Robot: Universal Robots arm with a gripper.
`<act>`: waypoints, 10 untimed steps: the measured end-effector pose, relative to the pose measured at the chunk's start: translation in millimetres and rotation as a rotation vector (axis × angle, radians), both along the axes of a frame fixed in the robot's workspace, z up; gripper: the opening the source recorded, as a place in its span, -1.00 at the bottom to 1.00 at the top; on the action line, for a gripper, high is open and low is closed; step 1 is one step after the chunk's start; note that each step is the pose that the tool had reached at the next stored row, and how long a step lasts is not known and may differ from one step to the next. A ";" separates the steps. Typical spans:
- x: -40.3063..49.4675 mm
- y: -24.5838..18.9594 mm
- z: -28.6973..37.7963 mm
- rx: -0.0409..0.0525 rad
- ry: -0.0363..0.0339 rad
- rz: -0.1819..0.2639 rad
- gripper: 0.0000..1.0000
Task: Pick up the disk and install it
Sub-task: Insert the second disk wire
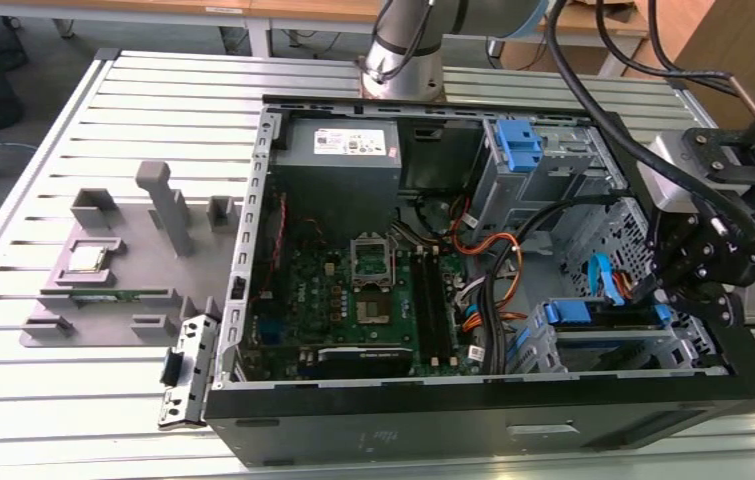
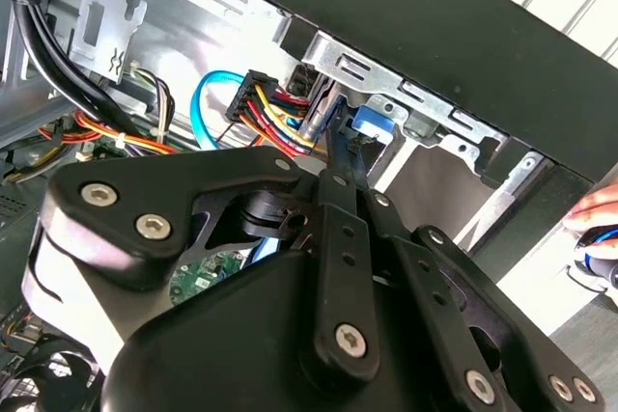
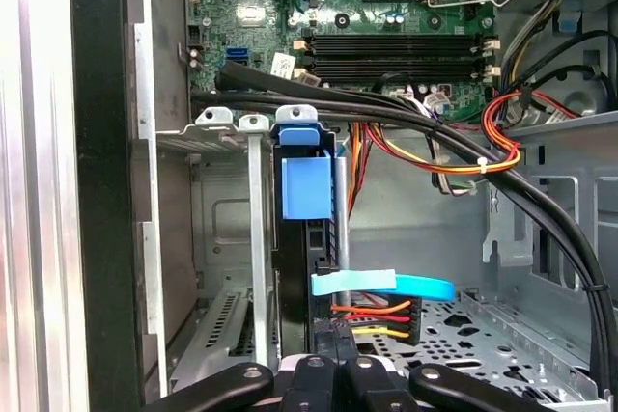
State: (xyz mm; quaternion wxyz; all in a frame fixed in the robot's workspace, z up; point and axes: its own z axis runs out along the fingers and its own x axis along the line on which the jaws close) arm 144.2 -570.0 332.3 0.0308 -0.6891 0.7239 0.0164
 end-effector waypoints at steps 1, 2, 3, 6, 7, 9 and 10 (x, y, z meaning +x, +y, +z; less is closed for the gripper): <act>0.0 0.0 -0.2 0.0004 0.0000 0.000 -0.80; 0.0 0.0 -0.5 0.0008 0.0000 0.000 -0.80; 0.0 0.0 -0.5 0.0008 0.0000 0.000 -0.80; 0.0 0.1 0.9 0.0023 0.0001 0.000 -0.80; -0.1 0.0 2.9 0.0024 0.0001 0.000 -0.80; 0.0 0.0 8.9 0.0011 0.0000 0.000 -0.80; -0.1 0.0 11.6 0.0012 0.0001 0.000 -0.80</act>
